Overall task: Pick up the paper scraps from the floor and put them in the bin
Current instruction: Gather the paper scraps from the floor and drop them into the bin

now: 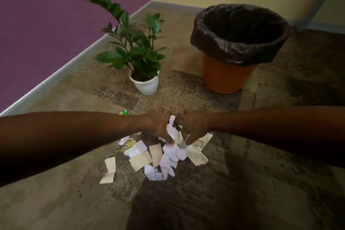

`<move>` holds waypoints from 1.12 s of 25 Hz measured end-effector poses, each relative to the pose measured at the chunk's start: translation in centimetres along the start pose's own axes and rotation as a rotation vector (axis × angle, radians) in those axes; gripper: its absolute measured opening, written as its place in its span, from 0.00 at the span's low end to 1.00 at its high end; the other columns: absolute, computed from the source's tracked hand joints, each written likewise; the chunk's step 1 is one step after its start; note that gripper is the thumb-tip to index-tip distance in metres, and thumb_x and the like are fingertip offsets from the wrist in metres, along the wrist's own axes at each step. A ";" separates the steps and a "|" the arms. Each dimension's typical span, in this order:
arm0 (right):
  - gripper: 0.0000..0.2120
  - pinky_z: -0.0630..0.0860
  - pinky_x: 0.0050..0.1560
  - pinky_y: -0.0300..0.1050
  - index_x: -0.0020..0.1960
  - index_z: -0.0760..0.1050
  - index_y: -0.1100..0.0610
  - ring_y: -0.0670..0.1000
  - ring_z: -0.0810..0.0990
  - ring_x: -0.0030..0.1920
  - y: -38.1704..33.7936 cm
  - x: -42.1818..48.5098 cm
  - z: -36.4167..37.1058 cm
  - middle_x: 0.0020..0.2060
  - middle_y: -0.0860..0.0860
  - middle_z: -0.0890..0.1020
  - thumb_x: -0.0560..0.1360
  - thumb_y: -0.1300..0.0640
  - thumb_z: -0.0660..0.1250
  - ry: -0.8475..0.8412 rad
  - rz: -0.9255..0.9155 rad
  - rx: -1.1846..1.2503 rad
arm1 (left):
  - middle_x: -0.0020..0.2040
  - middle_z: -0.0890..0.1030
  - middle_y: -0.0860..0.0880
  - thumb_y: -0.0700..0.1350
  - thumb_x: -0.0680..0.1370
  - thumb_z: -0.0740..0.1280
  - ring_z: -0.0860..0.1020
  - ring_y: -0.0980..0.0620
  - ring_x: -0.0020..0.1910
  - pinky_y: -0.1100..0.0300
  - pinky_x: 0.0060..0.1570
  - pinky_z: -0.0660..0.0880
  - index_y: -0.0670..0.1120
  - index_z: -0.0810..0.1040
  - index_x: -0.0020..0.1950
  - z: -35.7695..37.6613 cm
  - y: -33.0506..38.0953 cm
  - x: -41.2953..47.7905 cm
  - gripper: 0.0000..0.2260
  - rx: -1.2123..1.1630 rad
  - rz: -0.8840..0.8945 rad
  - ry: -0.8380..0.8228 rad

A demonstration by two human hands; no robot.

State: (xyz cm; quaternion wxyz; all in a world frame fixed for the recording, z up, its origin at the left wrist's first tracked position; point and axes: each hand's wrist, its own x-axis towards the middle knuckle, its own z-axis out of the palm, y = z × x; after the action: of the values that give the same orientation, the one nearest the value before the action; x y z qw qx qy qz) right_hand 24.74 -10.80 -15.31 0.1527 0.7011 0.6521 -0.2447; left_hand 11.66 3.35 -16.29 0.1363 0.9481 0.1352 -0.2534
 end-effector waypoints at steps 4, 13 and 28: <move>0.72 0.68 0.73 0.55 0.83 0.38 0.49 0.64 0.64 0.76 0.2 -1.0 3.4 0.79 0.61 0.56 0.56 0.29 0.80 -0.157 0.142 0.045 | 0.81 0.34 0.41 0.81 0.46 0.67 0.44 0.30 0.79 0.32 0.74 0.55 0.57 0.31 0.78 6.2 2.2 -1.7 0.73 0.164 -0.117 -0.059; 0.49 0.75 0.66 0.62 0.81 0.49 0.49 0.67 0.67 0.71 -0.4 -0.1 7.8 0.73 0.61 0.57 0.72 0.53 0.77 0.050 0.227 0.143 | 0.79 0.48 0.38 0.71 0.55 0.78 0.64 0.30 0.70 0.37 0.65 0.72 0.56 0.38 0.81 7.3 1.6 -1.1 0.67 0.144 -0.227 0.027; 0.46 0.66 0.63 0.40 0.75 0.61 0.56 0.60 0.71 0.67 -1.8 5.8 6.1 0.66 0.61 0.71 0.65 0.52 0.82 0.276 0.151 0.640 | 0.61 0.81 0.42 0.48 0.73 0.73 0.79 0.41 0.62 0.49 0.63 0.75 0.46 0.78 0.64 5.0 -0.2 0.5 0.20 -0.443 -0.204 0.313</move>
State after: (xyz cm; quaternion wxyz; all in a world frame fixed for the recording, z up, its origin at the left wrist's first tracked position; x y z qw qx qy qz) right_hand 22.28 -8.95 -23.36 -0.1466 0.7863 0.5030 -0.3275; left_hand 9.76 1.97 -20.77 0.2914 0.9043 0.3013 -0.0808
